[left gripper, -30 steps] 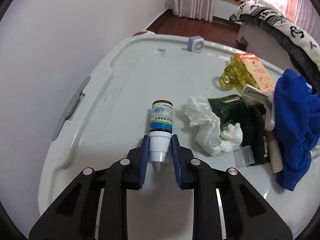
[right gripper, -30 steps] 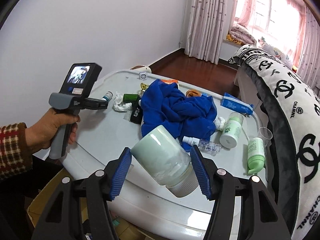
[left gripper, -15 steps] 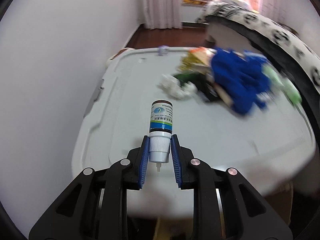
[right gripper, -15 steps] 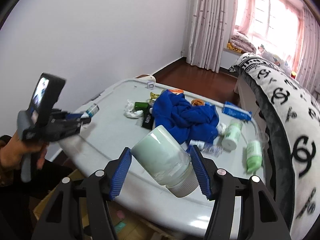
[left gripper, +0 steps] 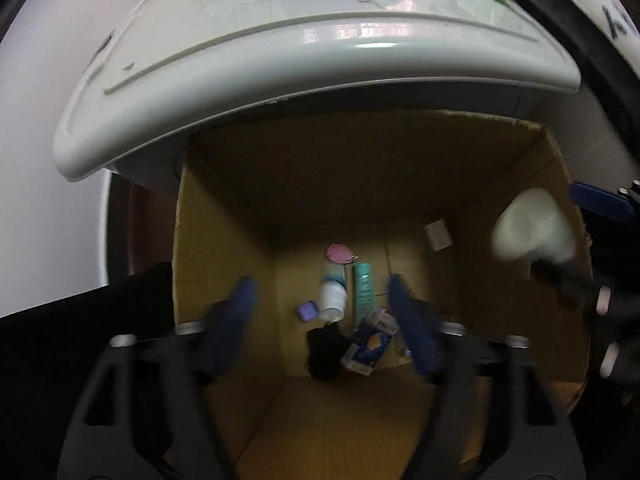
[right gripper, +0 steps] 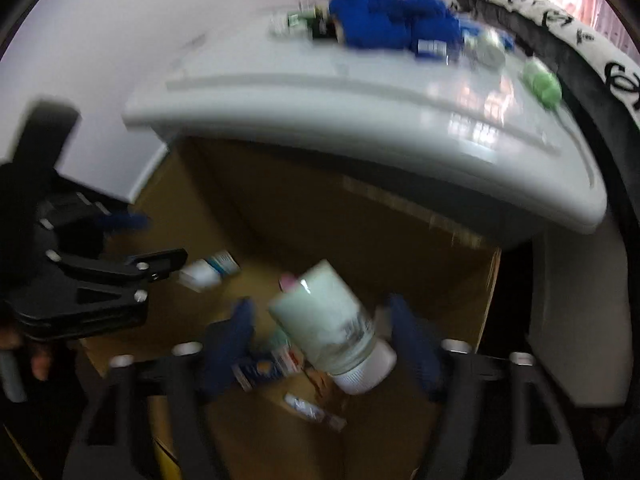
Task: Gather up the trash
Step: 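Lower the medicine bottle and pale green jar into the cardboard box and release, then grasp the white-lidded green jar with the right tool while the left tool grasps the green-capped cream jar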
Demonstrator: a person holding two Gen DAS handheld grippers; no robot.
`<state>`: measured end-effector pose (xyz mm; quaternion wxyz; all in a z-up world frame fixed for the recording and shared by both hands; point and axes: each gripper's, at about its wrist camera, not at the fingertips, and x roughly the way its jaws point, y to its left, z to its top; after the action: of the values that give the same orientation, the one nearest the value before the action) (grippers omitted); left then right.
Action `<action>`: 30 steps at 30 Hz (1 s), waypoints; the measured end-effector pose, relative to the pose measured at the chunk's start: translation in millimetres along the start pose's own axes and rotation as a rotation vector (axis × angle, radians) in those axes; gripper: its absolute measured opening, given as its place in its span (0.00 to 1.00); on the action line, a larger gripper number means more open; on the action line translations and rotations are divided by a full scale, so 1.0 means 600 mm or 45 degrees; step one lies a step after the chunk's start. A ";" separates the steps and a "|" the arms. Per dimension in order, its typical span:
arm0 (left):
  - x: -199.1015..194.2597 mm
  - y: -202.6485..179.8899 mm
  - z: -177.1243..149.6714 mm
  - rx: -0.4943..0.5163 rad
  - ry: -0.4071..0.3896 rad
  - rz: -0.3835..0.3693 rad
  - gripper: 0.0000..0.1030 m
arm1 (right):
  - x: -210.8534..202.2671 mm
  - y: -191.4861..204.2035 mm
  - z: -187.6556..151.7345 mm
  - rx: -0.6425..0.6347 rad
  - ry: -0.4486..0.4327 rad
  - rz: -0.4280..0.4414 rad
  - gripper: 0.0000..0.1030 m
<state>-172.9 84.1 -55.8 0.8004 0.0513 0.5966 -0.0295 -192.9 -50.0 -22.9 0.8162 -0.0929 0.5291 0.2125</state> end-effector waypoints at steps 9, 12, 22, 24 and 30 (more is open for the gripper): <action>-0.051 0.021 0.039 -0.067 -0.179 -0.016 0.71 | -0.057 -0.065 0.049 0.183 -0.170 0.007 0.82; -0.073 0.011 0.066 -0.053 -0.269 -0.018 0.71 | -0.099 -0.099 0.090 0.175 -0.258 -0.062 0.82; -0.103 -0.085 0.170 0.142 -0.504 -0.001 0.71 | -0.074 -0.326 0.339 0.146 -0.349 -0.392 0.86; -0.097 -0.096 0.173 0.178 -0.516 -0.006 0.71 | -0.027 -0.373 0.379 0.198 -0.305 -0.408 0.86; -0.070 -0.101 0.180 0.209 -0.482 -0.008 0.71 | 0.078 -0.445 0.439 0.260 -0.192 -0.415 0.83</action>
<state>-88.4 10.6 12.0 0.8912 0.1081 0.4313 -0.0895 159.3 -177.2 26.7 0.8824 -0.0776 0.4632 0.0293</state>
